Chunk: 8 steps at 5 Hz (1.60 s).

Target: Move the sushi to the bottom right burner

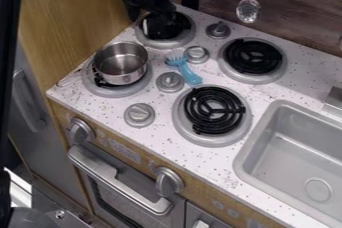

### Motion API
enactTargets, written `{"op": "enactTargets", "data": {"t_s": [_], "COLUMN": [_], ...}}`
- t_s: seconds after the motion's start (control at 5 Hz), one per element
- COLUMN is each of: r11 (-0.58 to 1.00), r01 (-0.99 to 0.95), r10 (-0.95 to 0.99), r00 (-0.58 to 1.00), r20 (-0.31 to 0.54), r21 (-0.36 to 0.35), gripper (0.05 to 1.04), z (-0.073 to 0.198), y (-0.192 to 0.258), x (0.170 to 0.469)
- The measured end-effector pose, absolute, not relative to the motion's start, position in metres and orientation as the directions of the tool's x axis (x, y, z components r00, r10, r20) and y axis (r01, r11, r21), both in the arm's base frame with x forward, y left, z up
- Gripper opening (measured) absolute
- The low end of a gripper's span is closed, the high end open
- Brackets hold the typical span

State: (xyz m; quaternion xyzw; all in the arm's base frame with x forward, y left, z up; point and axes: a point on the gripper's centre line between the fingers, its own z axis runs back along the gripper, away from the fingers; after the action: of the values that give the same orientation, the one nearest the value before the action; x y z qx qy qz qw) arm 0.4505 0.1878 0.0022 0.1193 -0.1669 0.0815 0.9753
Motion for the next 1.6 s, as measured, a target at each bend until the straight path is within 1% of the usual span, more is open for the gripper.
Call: {"op": "enactTargets", "data": {"t_s": [0.2, 0.4, 0.6, 0.8, 1.0, 1.2, 1.4, 1.6], "r11": [0.964, 0.961, 0.959, 0.951, 0.945, 0.942, 0.936, 0.937], "r01": [-0.203, -0.230, -0.237, -0.274, -0.296, -0.304, -0.326, -0.321], "r10": [0.135, 0.166, 0.180, 0.218, 0.241, 0.244, 0.270, 0.265], "r00": [0.930, 0.925, 0.932, 0.922, 0.917, 0.911, 0.907, 0.909], "r20": [0.341, 0.342, 0.313, 0.319, 0.319, 0.331, 0.322, 0.323], "r21": [0.173, 0.156, 0.154, 0.143, 0.138, 0.142, 0.132, 0.136], "gripper": [0.997, 0.997, 0.997, 0.997, 0.997, 0.964, 0.690, 0.387], "z": [-0.012, -0.023, -0.039, -0.049, -0.053, -0.053, -0.059, -0.062], "y": [0.190, 0.199, 0.204, 0.207, 0.210, 0.213, 0.212, 0.211], "x": [0.461, 0.463, 0.467, 0.474, 0.477, 0.481, 0.479, 0.478]}}
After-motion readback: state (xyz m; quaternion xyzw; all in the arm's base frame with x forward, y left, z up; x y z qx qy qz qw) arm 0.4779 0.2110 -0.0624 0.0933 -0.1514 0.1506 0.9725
